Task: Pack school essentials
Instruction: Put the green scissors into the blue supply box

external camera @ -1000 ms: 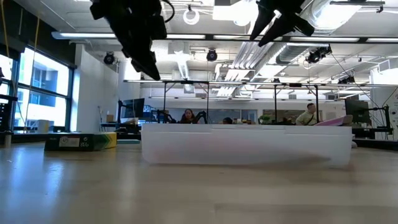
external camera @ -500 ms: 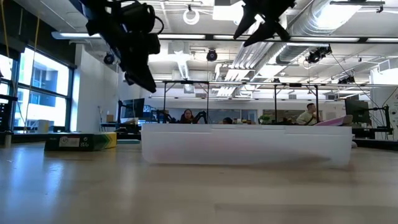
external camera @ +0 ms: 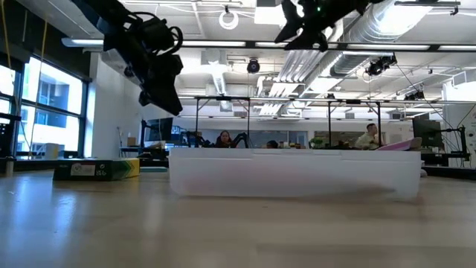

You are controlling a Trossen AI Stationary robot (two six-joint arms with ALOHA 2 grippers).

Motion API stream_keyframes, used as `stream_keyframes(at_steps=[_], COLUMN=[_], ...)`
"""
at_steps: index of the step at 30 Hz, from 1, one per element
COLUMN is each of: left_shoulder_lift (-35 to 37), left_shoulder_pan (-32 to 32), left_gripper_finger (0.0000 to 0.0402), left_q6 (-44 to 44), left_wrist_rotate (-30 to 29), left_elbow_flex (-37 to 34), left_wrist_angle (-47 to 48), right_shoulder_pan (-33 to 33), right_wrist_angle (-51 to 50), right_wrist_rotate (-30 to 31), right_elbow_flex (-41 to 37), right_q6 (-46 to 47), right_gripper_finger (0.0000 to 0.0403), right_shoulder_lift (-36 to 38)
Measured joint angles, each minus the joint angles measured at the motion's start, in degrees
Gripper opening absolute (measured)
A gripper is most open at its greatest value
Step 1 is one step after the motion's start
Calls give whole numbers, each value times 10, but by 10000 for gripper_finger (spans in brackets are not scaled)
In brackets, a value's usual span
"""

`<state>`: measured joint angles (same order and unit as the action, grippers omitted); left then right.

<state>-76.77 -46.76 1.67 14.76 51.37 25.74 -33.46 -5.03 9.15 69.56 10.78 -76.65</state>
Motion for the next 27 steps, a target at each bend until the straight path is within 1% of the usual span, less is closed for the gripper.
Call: stream_keyframes(at_steps=[3,5,7,10,13,20,25,27], left_shoulder_lift=[0,0,0,0,0,0,0,0], left_shoulder_pan=[-21,-35,-48,-63,-76,-88,-87,-87], left_gripper_finger=[119,119,119,119,119,119,120,120], left_q6=[0,0,0,-5,-18,-45,-45,-45], left_wrist_rotate=[-2,-1,-2,-3,-6,-6,-6,-6], left_elbow_flex=[0,0,0,0,0,0,1,1], left_wrist_angle=[0,0,0,-1,-2,-2,-1,-1], right_shoulder_pan=[-45,-71,-89,-100,-100,-95,-67,-52], right_wrist_angle=[15,29,33,20,-14,-166,-230,-239], right_wrist_rotate=[-25,-55,-80,-103,-117,-196,-258,-269], right_elbow_flex=[0,0,6,37,83,182,208,207], right_q6=[-19,-20,-22,-49,-93,-178,-252,-276], right_gripper_finger=[185,185,185,185,185,185,185,185], right_shoulder_lift=[-20,-38,-56,-90,-131,-235,-289,-305])
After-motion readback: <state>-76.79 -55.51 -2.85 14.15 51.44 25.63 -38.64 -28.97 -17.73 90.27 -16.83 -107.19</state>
